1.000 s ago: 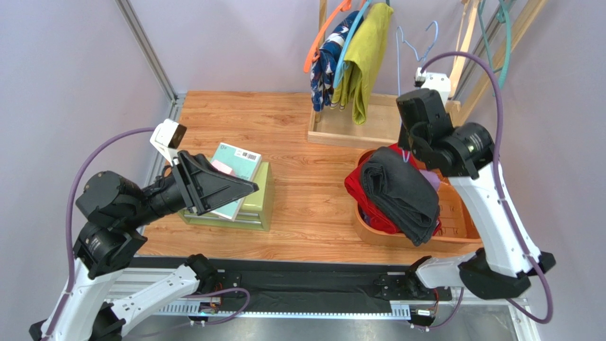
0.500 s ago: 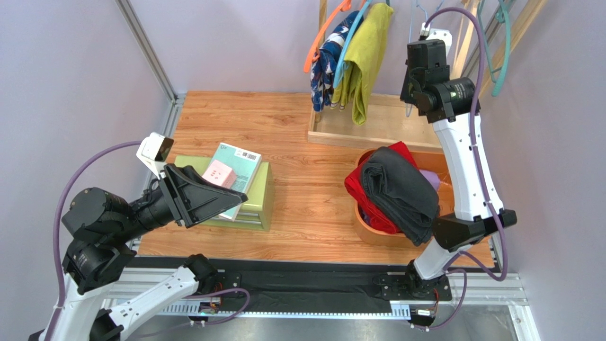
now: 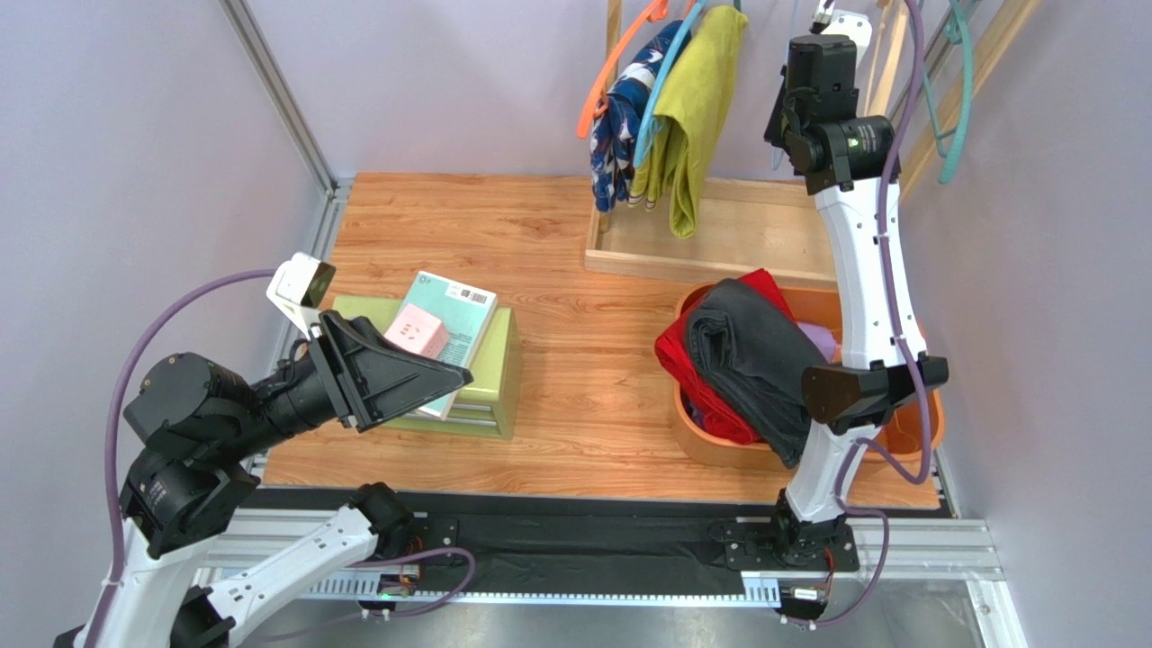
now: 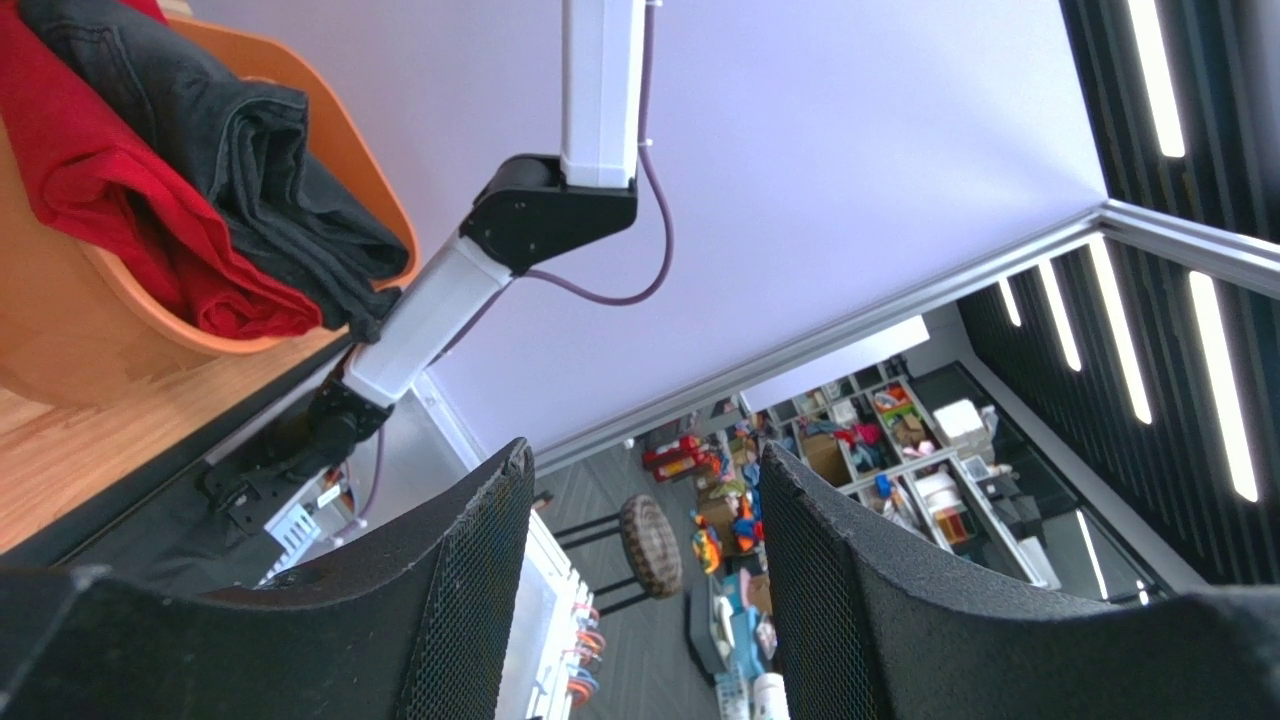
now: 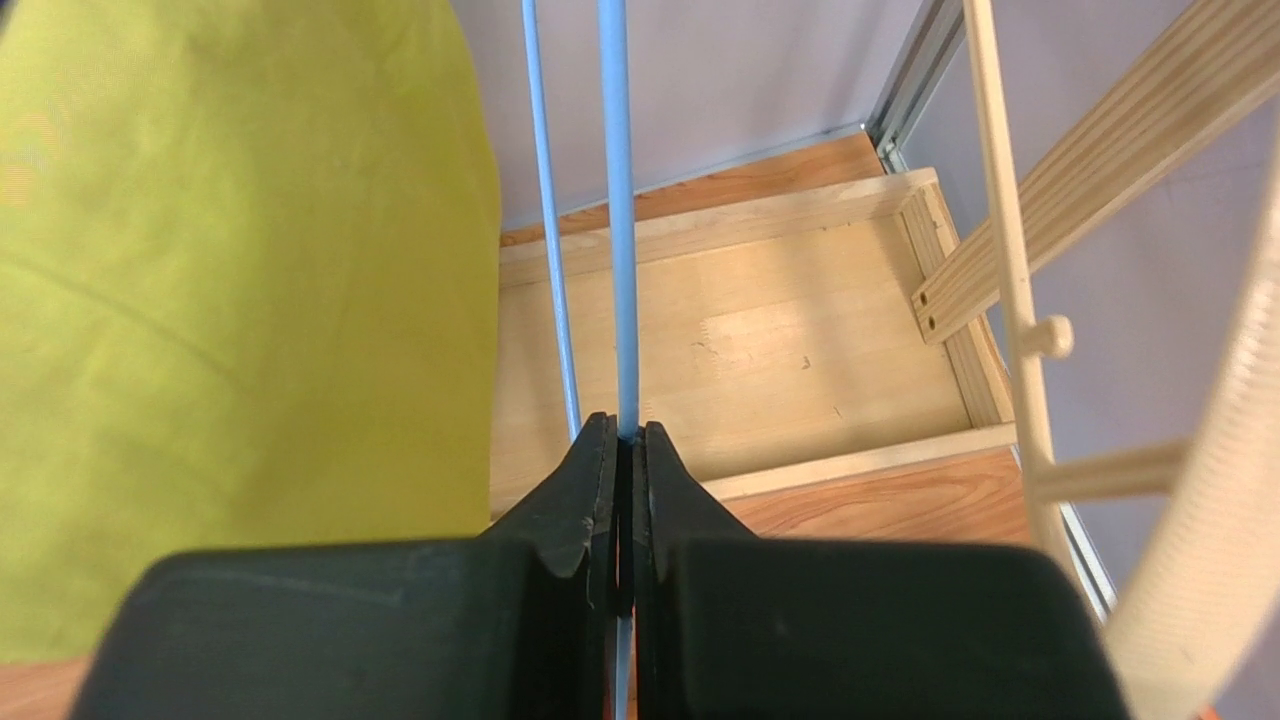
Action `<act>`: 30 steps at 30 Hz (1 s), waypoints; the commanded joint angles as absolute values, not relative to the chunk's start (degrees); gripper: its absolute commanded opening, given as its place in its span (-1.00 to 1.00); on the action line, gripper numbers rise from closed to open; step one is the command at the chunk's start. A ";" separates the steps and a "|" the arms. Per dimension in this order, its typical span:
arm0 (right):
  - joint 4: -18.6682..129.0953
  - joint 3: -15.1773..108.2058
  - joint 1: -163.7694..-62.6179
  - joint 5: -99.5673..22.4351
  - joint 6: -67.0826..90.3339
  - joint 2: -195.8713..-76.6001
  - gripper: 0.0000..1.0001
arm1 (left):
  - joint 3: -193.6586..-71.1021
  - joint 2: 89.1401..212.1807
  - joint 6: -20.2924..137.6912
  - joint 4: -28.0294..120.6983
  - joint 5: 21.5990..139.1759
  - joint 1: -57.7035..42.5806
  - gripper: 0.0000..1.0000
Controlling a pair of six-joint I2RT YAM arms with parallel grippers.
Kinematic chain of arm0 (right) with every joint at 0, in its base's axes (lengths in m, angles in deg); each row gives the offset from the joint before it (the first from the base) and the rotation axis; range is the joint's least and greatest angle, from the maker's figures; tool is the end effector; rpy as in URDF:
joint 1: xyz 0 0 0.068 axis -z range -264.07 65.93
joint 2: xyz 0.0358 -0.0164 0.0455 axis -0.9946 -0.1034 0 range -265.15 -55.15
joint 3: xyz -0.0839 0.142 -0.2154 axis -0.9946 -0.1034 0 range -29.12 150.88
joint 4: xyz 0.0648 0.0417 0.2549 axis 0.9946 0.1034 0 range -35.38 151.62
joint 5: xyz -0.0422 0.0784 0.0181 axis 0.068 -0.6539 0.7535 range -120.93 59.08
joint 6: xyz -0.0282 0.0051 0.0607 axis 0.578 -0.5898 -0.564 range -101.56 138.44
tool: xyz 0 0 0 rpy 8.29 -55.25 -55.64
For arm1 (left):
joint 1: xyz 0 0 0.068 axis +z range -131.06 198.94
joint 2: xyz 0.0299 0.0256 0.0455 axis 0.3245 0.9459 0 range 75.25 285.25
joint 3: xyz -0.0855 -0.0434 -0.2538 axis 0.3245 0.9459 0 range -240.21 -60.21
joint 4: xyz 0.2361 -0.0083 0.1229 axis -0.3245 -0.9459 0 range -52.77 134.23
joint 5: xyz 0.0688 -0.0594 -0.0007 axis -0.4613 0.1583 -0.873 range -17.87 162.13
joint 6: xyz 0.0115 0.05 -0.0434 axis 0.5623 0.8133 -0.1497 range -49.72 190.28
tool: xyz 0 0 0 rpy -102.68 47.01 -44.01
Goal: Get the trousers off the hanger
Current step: Hang the hanger back to the clothesline with the right arm
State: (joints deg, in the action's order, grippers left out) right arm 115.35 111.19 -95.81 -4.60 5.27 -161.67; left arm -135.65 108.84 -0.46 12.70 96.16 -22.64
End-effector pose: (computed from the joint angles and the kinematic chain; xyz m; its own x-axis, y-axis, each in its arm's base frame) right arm 0.3747 0.0537 0.4989 -0.3853 0.1284 -0.9138 0.3002 0.9539 0.0075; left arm 0.0368 -0.0619 0.4924 -0.8110 -0.4331 -0.3934 0.4253 0.0254 -0.9047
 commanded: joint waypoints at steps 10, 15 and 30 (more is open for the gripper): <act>113.24 108.25 -92.77 -10.17 5.35 -162.38 -1.00 | -136.59 109.44 -0.74 12.42 96.30 -22.46 0.26; 118.24 111.32 -91.89 -14.04 4.99 -163.00 -1.00 | -137.47 110.76 -0.74 12.94 97.44 -22.46 0.26; 123.18 117.83 -84.60 -47.52 -0.97 -162.55 -1.00 | -136.15 112.43 -0.91 15.84 98.67 -22.46 0.26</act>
State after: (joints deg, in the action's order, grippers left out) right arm 122.87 117.16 -86.29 -34.70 2.58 -163.49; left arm -135.69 111.96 -0.55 12.48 97.29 -22.64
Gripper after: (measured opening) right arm 0.014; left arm 0.629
